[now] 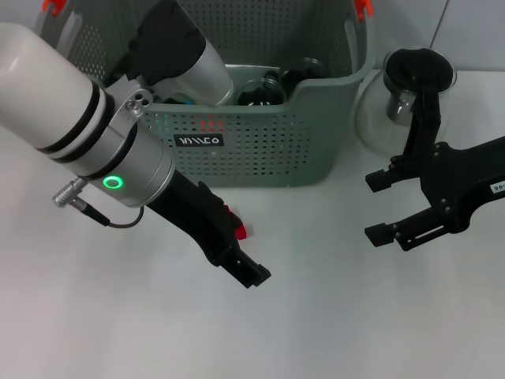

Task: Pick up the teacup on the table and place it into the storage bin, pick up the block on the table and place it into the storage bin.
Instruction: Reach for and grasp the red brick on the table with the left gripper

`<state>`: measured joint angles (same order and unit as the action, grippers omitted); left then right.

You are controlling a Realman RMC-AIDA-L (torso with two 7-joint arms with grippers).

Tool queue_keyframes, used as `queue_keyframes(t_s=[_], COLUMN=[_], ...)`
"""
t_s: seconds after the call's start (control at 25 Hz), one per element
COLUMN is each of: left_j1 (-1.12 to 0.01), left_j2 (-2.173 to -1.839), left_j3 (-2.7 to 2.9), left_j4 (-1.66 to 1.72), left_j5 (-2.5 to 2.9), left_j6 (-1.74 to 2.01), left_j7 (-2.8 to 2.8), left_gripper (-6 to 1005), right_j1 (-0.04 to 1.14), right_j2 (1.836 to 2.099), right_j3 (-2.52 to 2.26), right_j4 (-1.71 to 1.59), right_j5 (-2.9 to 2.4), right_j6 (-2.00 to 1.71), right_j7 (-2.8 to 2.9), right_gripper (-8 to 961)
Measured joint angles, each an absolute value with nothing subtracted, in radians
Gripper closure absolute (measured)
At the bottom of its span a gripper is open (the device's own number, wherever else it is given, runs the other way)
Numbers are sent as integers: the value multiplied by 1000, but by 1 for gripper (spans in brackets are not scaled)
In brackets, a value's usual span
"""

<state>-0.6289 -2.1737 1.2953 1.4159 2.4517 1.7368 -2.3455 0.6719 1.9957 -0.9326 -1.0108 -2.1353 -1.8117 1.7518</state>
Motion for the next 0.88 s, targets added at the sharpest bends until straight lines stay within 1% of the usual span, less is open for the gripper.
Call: queue_keyframes(t_s=[0.88], left_j1=[-655], left_j2=[-2168], left_j3=[1301], left_j4=[1322], left_j5=[2482], left_j6=[1645], left_j7=[-2352], left_gripper=[49], right_j1=[675], right_j2=[1997], right_j3=[-940], right_j4=[-1003], right_j5=[-2137], right_j6=[-1806], right_j7=[1745], right_gripper=[27])
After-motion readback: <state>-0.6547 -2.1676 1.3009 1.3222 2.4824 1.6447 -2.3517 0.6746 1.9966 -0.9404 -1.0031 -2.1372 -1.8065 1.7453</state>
